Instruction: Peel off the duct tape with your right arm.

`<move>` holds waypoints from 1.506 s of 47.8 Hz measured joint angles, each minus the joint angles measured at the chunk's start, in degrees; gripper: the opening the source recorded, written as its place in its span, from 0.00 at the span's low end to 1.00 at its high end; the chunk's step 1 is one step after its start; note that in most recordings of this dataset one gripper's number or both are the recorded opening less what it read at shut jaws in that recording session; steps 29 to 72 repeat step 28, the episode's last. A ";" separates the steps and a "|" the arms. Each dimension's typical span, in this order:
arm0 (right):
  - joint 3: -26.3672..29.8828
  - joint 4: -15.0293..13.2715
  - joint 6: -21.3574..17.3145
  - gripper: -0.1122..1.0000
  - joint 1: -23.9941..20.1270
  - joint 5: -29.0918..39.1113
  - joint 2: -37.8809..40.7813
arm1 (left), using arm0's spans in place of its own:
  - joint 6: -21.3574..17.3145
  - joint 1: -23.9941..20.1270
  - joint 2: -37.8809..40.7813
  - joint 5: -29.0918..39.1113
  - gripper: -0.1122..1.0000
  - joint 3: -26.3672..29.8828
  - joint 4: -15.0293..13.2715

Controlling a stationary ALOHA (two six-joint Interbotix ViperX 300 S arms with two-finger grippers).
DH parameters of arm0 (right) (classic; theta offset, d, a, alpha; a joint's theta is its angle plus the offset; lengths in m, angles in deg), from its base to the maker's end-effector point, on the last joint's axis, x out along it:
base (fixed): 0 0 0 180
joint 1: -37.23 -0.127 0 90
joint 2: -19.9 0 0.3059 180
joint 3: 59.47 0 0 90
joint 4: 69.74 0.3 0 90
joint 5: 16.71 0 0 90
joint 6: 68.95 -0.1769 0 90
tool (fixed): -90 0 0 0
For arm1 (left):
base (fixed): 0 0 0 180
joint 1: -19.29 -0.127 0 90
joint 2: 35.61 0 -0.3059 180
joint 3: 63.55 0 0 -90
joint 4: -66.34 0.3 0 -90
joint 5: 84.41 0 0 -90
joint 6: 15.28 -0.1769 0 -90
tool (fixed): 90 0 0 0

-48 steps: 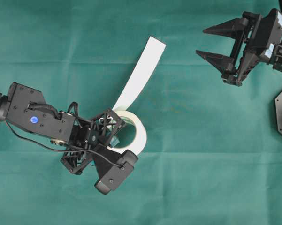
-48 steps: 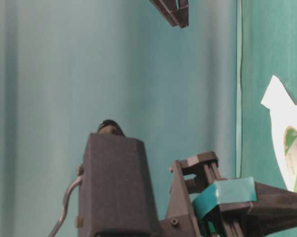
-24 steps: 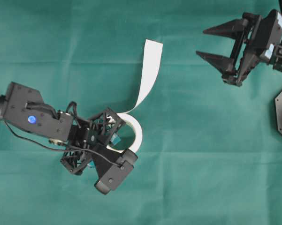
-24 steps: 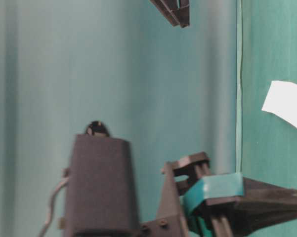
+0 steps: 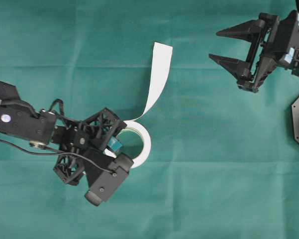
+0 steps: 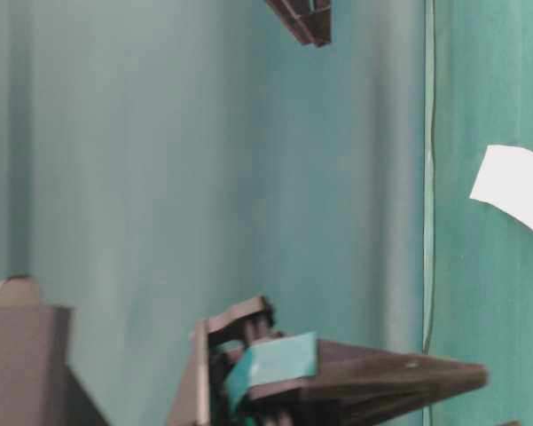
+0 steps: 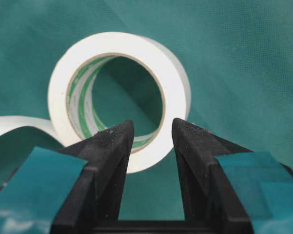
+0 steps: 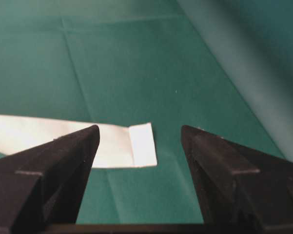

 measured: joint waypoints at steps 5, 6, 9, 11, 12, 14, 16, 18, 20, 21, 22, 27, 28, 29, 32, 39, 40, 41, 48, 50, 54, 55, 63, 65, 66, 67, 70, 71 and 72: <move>-0.44 0.00 0.09 0.40 -0.35 0.00 -2.02 | 0.00 0.00 -1.23 0.09 0.42 0.00 0.09; -0.53 0.00 0.00 0.40 -0.53 0.00 -2.46 | 0.00 0.00 -1.49 0.00 0.42 -0.09 0.09; -0.97 0.09 -0.09 0.40 -0.79 0.00 -3.69 | 0.00 0.00 -2.02 0.00 0.42 -0.35 0.09; -1.23 0.00 -0.09 0.40 -1.05 0.00 -4.39 | 0.00 0.00 -2.37 0.09 0.42 -0.53 0.09; -1.32 0.00 -0.09 0.40 -1.23 0.00 -4.75 | 0.00 -0.09 -2.55 0.00 0.42 -0.53 0.09; -1.67 0.00 0.00 0.40 -1.58 0.00 -5.62 | 0.00 -0.18 -2.81 0.00 0.42 -0.62 0.09; -2.02 0.00 -0.09 0.40 -1.85 0.00 -6.33 | 0.00 -0.62 -3.16 0.00 0.42 -0.79 0.09; -2.29 0.00 0.00 0.40 -2.11 0.00 -6.94 | 0.00 -0.97 -3.52 -0.09 0.42 -1.05 0.09; -2.55 0.00 -0.09 0.40 -2.37 0.00 -7.38 | -0.09 -1.49 -3.87 -0.18 0.41 -1.23 0.18; -2.64 0.00 -0.18 0.40 -2.46 0.00 -7.56 | 0.00 -1.76 -4.04 -0.18 0.41 -1.41 0.09; -2.72 0.00 -0.18 0.40 -2.55 0.00 -7.65 | -0.09 -2.11 -4.31 -0.26 0.41 -1.49 0.18; -2.99 0.09 -0.18 0.40 -3.43 0.00 -8.00 | 0.00 -3.60 -5.19 -0.53 0.41 -2.20 0.18; -3.08 0.00 -0.18 0.40 -3.60 0.00 -8.00 | 0.00 -3.87 -5.36 -0.62 0.41 -2.37 0.18; -3.08 0.00 -0.18 0.40 -3.60 0.00 -8.00 | 0.00 -3.87 -5.36 -0.62 0.41 -2.37 0.18; -3.08 0.00 -0.18 0.40 -3.60 0.00 -8.00 | 0.00 -3.87 -5.36 -0.62 0.41 -2.37 0.18; -3.08 0.00 -0.18 0.40 -3.60 0.00 -8.00 | 0.00 -3.87 -5.36 -0.62 0.41 -2.37 0.18; -3.08 0.00 -0.18 0.40 -3.60 0.00 -8.00 | 0.00 -3.87 -5.36 -0.62 0.41 -2.37 0.18; -3.08 0.00 -0.18 0.40 -3.60 0.00 -8.00 | 0.00 -3.87 -5.36 -0.62 0.41 -2.37 0.18; -3.08 0.00 -0.18 0.40 -3.60 0.00 -8.00 | 0.00 -3.87 -5.36 -0.62 0.41 -2.37 0.18; -3.08 0.00 -0.18 0.40 -3.60 0.00 -8.00 | 0.00 -3.87 -5.36 -0.62 0.41 -2.37 0.18; -3.08 0.00 -0.18 0.40 -3.60 0.00 -8.00 | 0.00 -3.87 -5.36 -0.62 0.41 -2.37 0.18; -3.08 0.00 -0.18 0.40 -3.60 0.00 -8.00 | 0.00 -3.87 -5.36 -0.62 0.41 -2.37 0.18; -3.08 0.00 -0.18 0.40 -3.60 0.00 -8.00 | 0.00 -3.87 -5.36 -0.62 0.41 -2.37 0.18; -3.08 0.00 -0.18 0.40 -3.60 0.00 -8.00 | 0.00 -3.87 -5.36 -0.62 0.41 -2.37 0.18; -3.08 0.00 -0.18 0.40 -3.60 0.00 -8.00 | 0.00 -3.87 -5.36 -0.62 0.41 -2.37 0.18; -3.08 0.00 -0.18 0.40 -3.60 0.00 -8.00 | 0.00 -3.87 -5.36 -0.62 0.41 -2.37 0.18; -3.08 0.00 -0.18 0.40 -3.60 0.00 -8.00 | 0.00 -3.87 -5.36 -0.62 0.41 -2.37 0.18; -3.08 0.00 -0.18 0.40 -3.60 0.00 -8.00 | 0.00 -3.87 -5.36 -0.62 0.41 -2.37 0.18; -3.08 0.00 -0.18 0.40 -3.60 0.00 -8.00 | 0.00 -3.87 -5.36 -0.62 0.41 -2.37 0.18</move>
